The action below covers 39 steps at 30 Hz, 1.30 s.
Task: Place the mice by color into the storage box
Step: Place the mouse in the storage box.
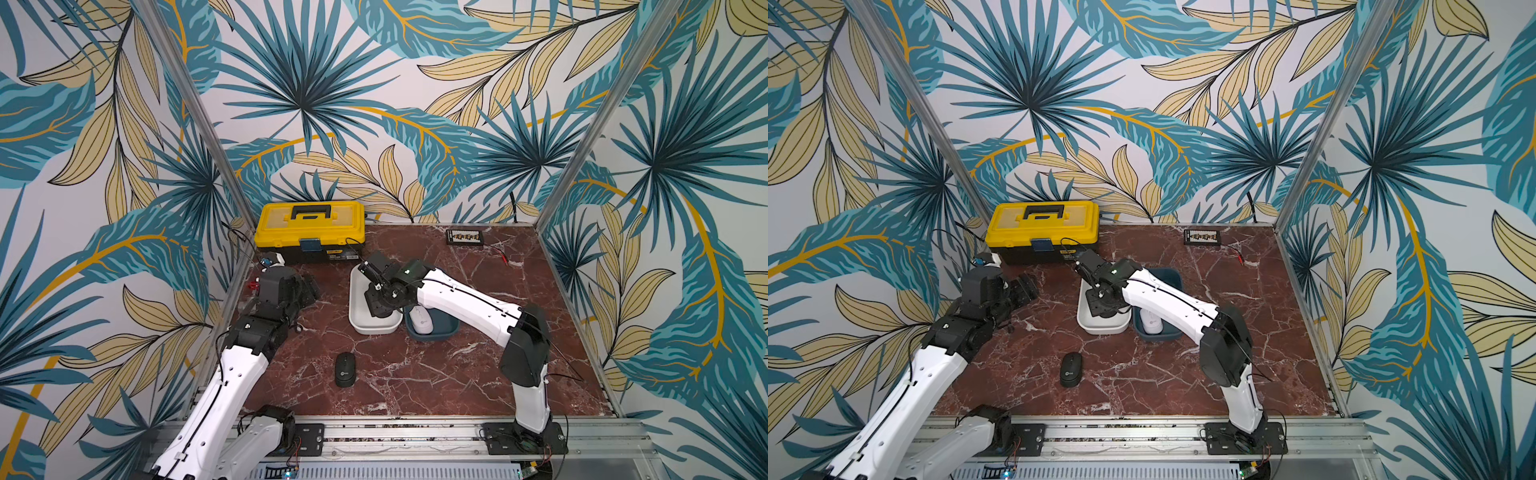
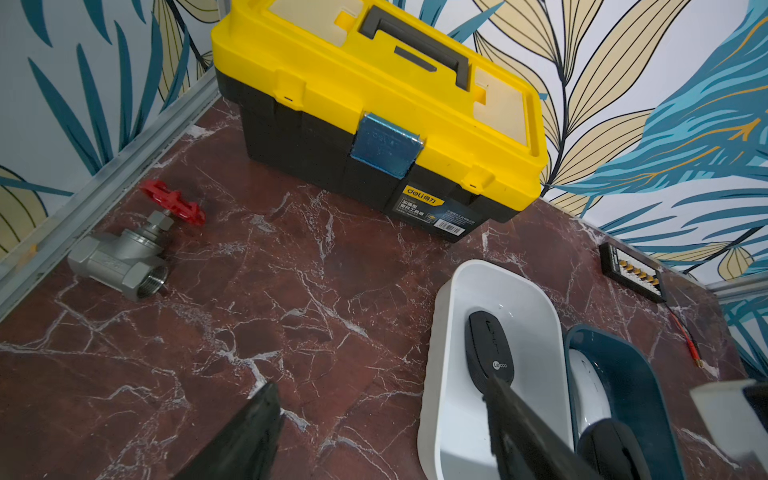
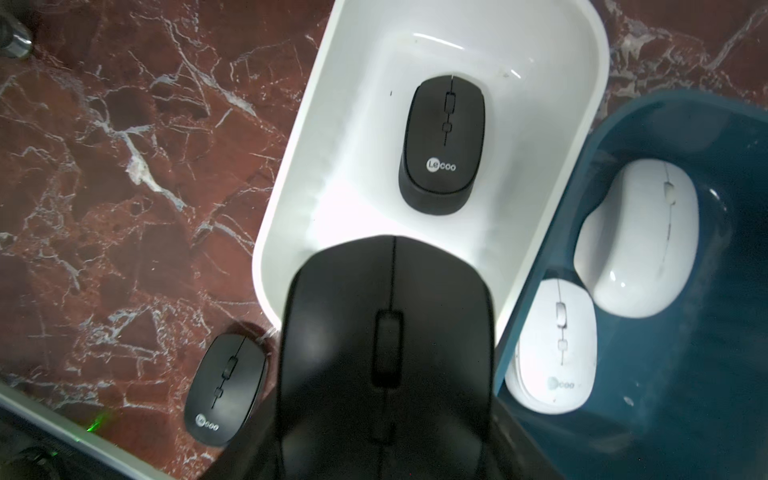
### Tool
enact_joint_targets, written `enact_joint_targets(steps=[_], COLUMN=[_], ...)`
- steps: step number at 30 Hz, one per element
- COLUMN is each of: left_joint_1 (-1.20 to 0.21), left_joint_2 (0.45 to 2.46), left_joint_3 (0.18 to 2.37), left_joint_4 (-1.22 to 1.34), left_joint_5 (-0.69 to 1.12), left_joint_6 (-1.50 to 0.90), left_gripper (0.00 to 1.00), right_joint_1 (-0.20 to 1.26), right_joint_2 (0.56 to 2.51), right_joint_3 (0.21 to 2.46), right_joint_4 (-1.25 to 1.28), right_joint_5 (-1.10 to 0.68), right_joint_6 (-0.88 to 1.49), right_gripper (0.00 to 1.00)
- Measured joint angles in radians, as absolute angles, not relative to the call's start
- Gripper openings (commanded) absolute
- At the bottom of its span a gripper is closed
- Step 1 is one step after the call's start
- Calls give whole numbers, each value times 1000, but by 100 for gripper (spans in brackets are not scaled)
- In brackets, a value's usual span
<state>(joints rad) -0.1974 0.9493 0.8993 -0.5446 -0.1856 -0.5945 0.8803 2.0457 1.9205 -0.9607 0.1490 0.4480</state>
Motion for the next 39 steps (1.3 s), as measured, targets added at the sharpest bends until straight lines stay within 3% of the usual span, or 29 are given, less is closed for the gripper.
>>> enact_joint_targets(steps=[11, 31, 39], left_joint_1=[-185, -161, -159], left_joint_2=[975, 970, 971], left_joint_3=[900, 900, 900], left_joint_4=[-541, -542, -543], left_joint_5=[-183, -178, -171], left_joint_6=[-591, -591, -588], left_gripper=[79, 79, 79], right_joint_1=[818, 807, 808], right_joint_2=[2275, 2395, 2398], right_joint_3=[2059, 2131, 2137], right_joint_4=[-942, -917, -916], right_joint_5=[104, 92, 88], right_joint_6=[391, 377, 381], right_gripper=[46, 47, 67])
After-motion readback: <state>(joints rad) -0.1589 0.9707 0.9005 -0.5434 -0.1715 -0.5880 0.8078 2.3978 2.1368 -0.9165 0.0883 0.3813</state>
